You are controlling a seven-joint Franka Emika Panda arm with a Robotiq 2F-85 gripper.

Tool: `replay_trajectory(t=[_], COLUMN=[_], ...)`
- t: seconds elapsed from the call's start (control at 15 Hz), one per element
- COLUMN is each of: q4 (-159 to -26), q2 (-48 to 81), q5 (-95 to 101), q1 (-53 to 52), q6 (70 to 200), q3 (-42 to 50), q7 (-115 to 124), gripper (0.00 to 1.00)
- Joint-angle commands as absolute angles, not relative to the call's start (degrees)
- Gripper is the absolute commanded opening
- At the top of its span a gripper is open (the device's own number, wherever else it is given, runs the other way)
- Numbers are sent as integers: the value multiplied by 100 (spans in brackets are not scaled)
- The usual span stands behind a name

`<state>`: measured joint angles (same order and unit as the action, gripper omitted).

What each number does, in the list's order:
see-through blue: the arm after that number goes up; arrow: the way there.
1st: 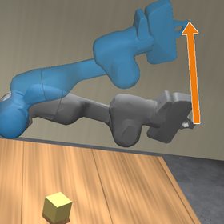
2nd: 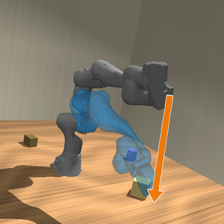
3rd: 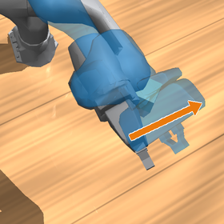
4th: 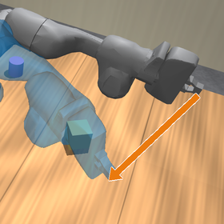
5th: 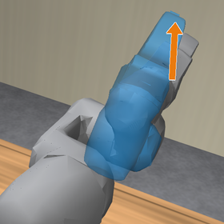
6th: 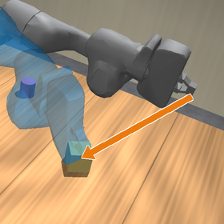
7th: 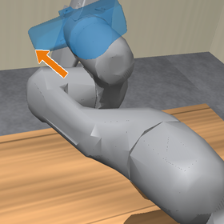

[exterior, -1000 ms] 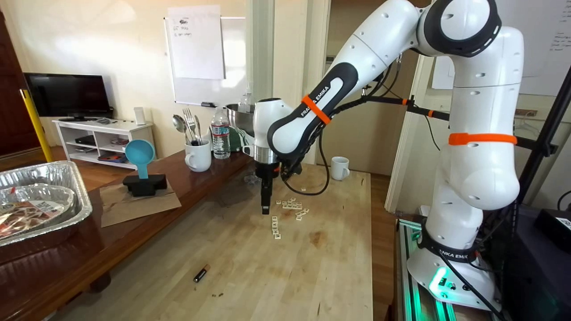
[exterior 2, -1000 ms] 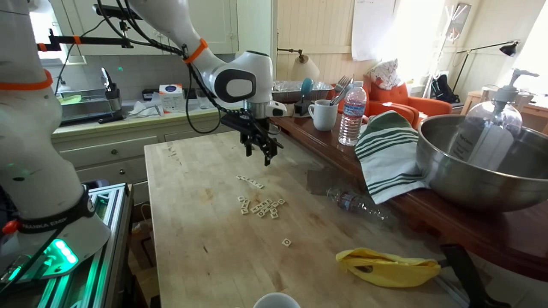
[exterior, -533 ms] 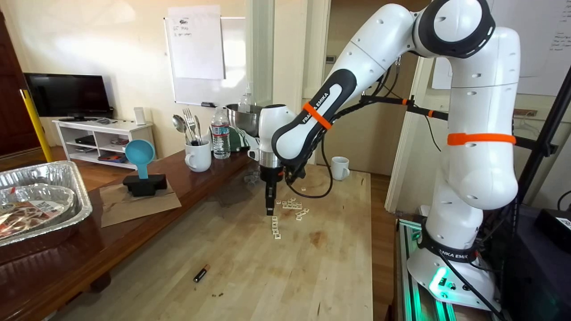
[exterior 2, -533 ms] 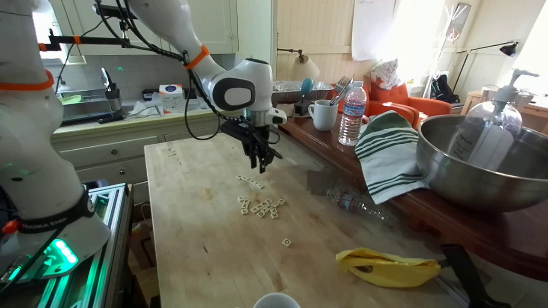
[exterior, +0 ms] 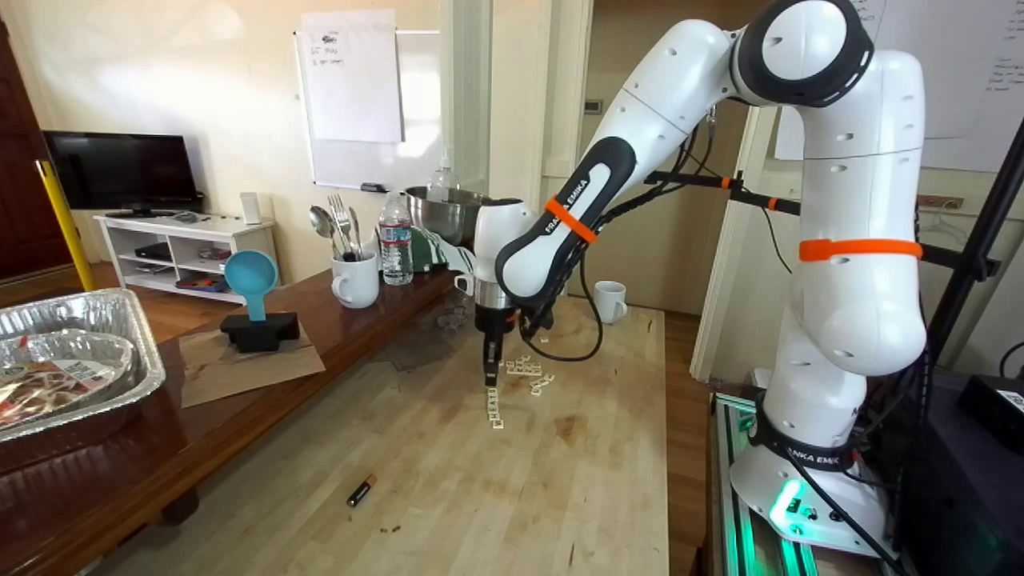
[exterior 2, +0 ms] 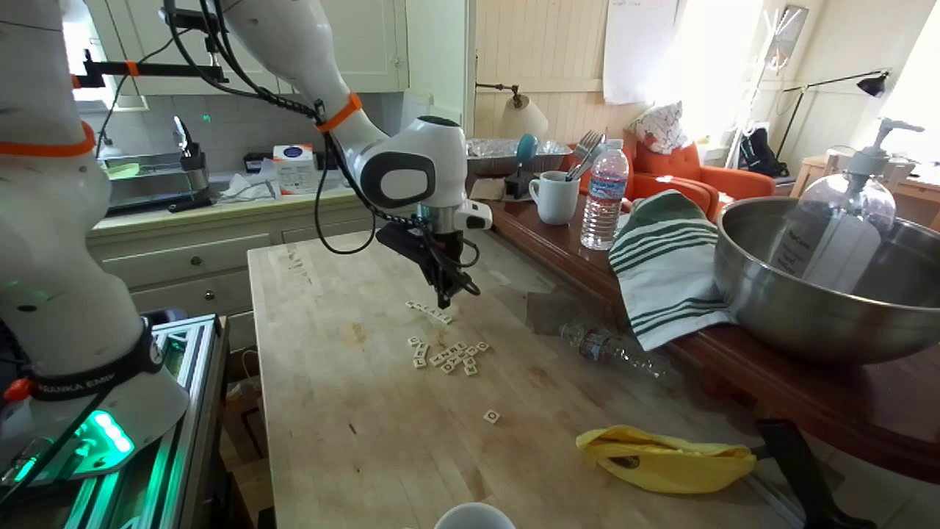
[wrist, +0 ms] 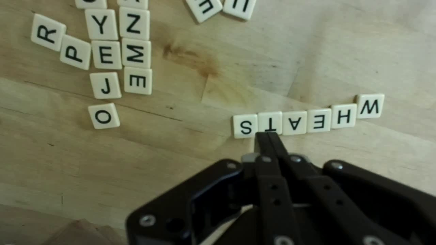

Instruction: Create the word 'Wheat'.

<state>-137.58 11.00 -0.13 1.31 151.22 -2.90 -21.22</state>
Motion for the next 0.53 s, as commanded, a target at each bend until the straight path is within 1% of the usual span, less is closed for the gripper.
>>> replay_trajectory(t=[0.0, 0.47], q4=[-13885, -13907], q2=[1182, 1324], q5=[-25, -24], q1=[198, 233], q6=[15450, 15701], q3=[-273, -278], q7=[-2045, -1947], gripper=[0, 0])
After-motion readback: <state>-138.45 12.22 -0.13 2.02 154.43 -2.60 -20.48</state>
